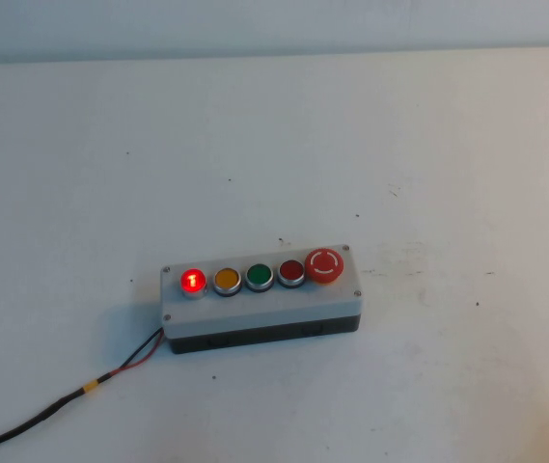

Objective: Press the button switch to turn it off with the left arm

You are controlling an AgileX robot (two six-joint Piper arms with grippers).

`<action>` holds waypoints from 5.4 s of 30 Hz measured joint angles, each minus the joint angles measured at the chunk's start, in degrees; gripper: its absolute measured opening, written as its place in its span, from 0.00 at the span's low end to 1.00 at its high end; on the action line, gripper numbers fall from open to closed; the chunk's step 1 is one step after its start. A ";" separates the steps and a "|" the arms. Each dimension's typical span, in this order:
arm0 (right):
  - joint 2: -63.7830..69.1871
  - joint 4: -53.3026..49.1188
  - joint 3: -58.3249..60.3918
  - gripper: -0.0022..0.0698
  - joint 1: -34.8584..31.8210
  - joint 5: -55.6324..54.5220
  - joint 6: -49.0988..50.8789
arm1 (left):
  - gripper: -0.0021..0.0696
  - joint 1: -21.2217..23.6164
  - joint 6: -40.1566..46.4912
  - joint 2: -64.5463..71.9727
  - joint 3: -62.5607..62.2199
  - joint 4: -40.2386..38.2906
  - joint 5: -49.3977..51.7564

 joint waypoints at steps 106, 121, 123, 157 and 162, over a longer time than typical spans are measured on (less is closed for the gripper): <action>0.00 0.00 0.00 0.01 0.00 0.00 0.00 | 0.02 -18.06 6.89 98.00 -87.22 -7.11 48.01; 0.00 0.00 0.00 0.01 0.00 0.00 0.00 | 0.02 -17.56 6.99 103.20 -85.09 -3.34 48.12; 0.00 0.00 0.00 0.01 0.00 0.00 0.00 | 0.02 -17.56 6.99 103.57 -85.09 -2.96 48.03; 0.00 0.00 0.00 0.01 0.00 0.00 0.00 | 0.02 -17.56 6.99 108.32 -89.65 -1.79 48.30; 0.00 0.00 0.00 0.01 0.00 0.00 0.00 | 0.02 -17.56 6.99 108.54 -89.77 -1.79 48.43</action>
